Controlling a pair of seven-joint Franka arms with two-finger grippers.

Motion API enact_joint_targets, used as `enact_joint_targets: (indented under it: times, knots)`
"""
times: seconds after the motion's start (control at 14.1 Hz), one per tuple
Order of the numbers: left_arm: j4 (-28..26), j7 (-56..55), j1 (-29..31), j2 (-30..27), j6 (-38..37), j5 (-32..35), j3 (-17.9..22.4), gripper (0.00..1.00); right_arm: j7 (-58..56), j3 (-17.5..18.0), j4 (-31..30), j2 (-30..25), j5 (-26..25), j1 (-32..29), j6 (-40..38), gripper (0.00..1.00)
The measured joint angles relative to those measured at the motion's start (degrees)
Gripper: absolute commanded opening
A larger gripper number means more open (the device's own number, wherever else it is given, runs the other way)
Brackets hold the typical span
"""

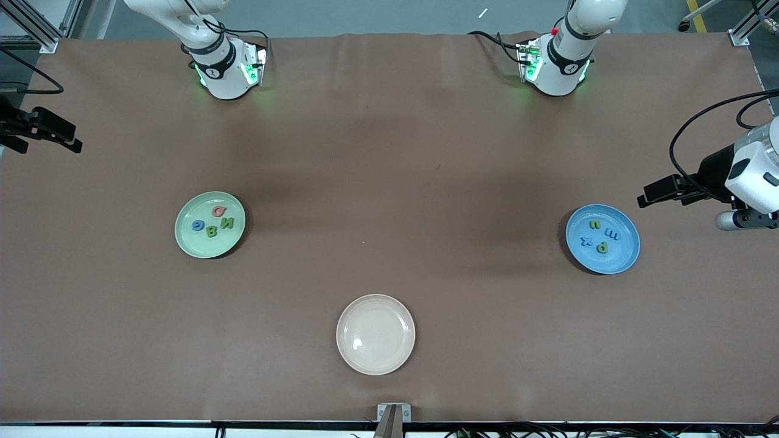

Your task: Sort upper and lower case letters into plates

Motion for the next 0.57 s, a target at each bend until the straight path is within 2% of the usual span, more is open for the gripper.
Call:
enact_joint_targets:
  times: [0.14, 0.43, 0.57]
  knots:
    - [0.4, 3.3, -1.3, -1.2, -0.3, 0.0, 1.2, 1.00, 0.0, 0.0, -0.1, 0.0, 0.0, 0.0, 0.0, 1.00]
    - [6.6, 8.1, -9.1, -5.7, -2.5, -1.6, 10.6, 1.00, 0.0, 0.0, -0.2, 0.0, 0.0, 0.0, 0.0, 1.00]
    - [9.1, 9.5, -13.9, -8.6, -2.9, -4.3, 16.5, 1.00, -0.1, 0.1, -0.2, 0.0, 0.0, 0.0, 0.0, 1.00]
